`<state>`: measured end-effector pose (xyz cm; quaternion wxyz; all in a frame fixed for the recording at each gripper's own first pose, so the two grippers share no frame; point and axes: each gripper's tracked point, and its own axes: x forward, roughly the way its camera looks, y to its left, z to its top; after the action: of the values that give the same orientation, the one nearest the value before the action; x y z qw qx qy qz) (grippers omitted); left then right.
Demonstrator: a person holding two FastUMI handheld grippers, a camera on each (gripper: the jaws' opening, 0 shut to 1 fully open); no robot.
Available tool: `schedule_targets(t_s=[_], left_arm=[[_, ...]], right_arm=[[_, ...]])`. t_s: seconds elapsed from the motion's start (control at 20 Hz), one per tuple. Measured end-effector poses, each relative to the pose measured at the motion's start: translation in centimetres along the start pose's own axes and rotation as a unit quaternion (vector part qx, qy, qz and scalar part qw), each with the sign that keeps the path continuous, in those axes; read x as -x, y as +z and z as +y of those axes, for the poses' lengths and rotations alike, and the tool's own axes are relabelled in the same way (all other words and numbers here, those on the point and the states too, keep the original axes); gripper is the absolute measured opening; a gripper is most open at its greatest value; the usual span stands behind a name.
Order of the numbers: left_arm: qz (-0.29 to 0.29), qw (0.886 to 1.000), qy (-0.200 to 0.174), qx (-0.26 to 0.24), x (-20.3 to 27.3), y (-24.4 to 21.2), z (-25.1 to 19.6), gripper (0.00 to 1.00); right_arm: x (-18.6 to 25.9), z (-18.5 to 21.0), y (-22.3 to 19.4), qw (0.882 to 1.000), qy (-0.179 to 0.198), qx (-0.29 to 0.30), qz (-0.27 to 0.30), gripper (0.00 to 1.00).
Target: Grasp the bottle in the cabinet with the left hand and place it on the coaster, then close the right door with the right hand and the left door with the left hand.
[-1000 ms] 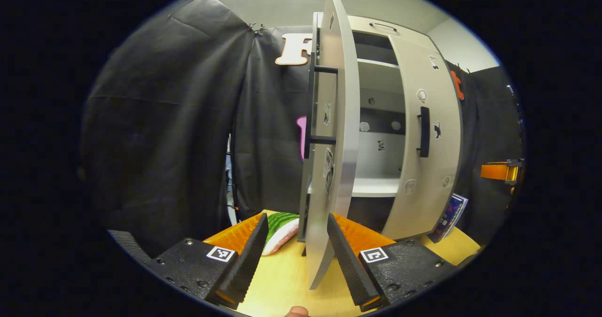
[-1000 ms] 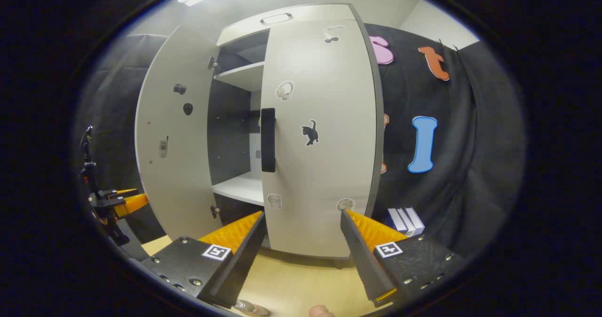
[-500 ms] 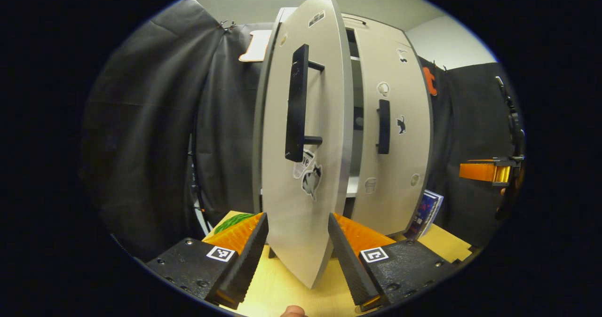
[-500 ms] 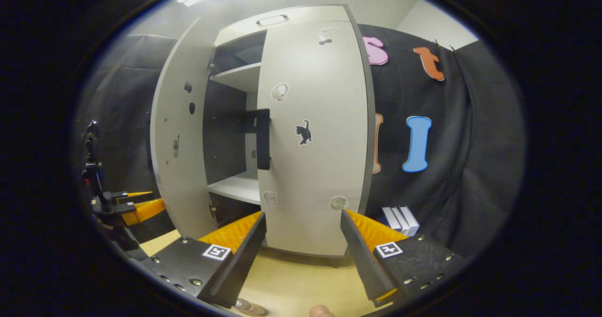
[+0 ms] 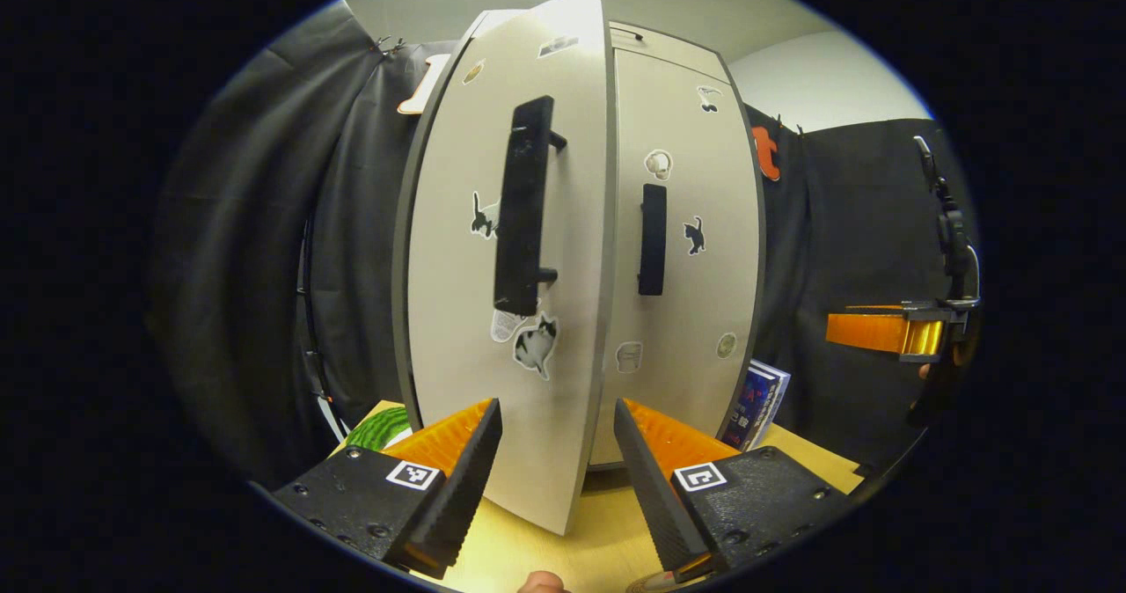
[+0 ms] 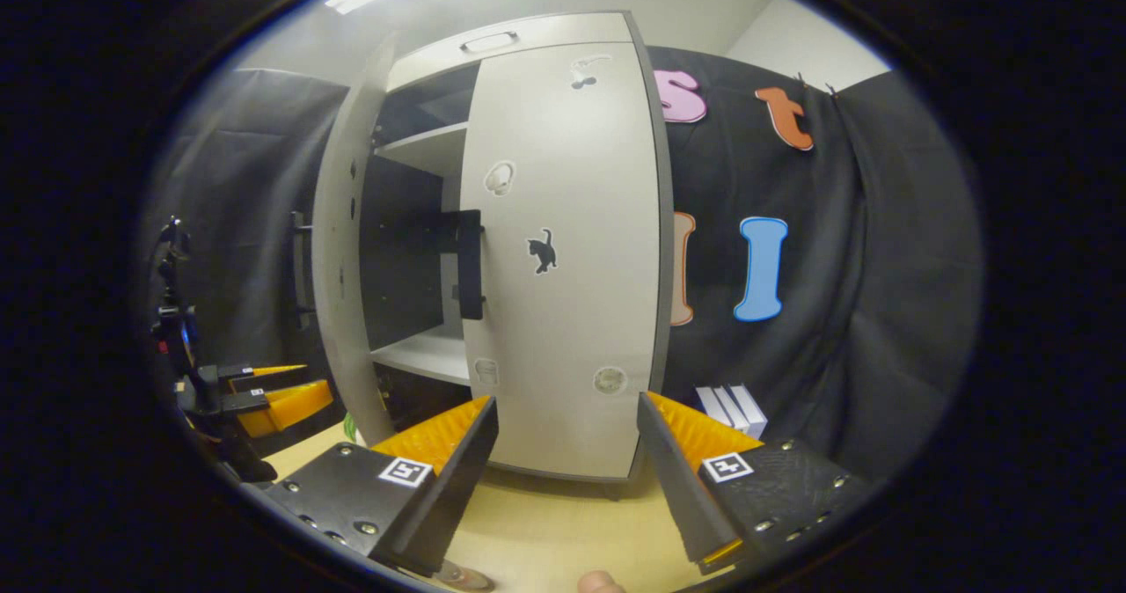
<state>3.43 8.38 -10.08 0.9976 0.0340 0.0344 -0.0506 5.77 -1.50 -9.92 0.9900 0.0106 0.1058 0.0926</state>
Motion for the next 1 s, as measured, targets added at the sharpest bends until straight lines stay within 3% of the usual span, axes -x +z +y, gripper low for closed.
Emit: schedule_targets(t_s=[0.2, 0.35, 0.75, 1.0], left_arm=[[0.005, 1.000, 0.010, 0.006, -0.1, 0.3, 0.1, 0.82], [0.006, 0.999, 0.044, 0.001, 0.0, 1.3, 1.3, 0.82], [-0.022, 0.995, 0.094, -0.035, 0.1, 7.0, 1.7, 0.82], [-0.044, 0.993, 0.105, -0.028, 0.2, 10.4, 0.3, 0.94]], right_arm=[[-0.2, -0.2, -0.1, 1.000, 0.000, -0.005, 0.000, 0.94], [-0.2, -0.2, 0.1, 1.000, -0.005, -0.007, 0.001, 0.94], [0.3, -1.0, 2.1, 0.998, -0.061, 0.018, -0.016, 0.96], [1.7, -1.1, 5.3, 0.994, -0.093, 0.019, -0.057, 0.96]])
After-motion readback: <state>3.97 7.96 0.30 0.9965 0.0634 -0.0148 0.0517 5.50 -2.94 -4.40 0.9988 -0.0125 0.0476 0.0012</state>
